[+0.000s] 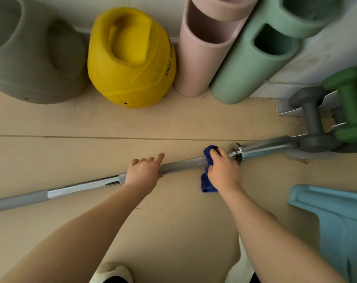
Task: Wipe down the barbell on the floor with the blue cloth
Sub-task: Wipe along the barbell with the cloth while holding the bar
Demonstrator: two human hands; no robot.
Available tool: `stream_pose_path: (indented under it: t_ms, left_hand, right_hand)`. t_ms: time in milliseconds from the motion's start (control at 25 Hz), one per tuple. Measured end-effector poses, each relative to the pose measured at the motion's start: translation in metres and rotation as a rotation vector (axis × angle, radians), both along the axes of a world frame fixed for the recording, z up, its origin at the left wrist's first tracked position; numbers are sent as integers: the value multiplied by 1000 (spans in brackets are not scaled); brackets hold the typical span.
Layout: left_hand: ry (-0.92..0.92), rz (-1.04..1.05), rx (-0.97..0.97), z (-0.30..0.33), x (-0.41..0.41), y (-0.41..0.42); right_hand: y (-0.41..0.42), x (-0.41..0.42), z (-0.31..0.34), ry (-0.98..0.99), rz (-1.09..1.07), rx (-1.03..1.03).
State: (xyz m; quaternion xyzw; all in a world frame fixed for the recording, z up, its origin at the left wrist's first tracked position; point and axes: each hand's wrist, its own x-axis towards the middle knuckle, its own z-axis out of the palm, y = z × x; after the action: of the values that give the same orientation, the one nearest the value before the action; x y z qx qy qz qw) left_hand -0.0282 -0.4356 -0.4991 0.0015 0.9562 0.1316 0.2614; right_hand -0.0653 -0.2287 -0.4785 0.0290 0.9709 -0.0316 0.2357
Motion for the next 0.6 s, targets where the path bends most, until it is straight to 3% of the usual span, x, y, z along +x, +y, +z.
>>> stream_pose_path:
  t_ms: [120, 280, 440, 520, 600]
  left_hand:
    - [12, 33, -23, 4, 1, -6]
    - [14, 60, -4, 7, -5, -11]
    - [28, 129, 36, 7, -4, -16]
    - [3, 78, -10, 9, -4, -25]
    - [13, 33, -70, 11, -6, -30]
  right_hand:
    - [-11, 2, 1, 14, -154, 14]
    - [-33, 4, -1, -5, 128, -141]
    - [-13, -24, -2, 22, -78, -45]
    - [-39, -13, 2, 22, 34, -20]
    - [-63, 7, 1, 0, 236, -152]
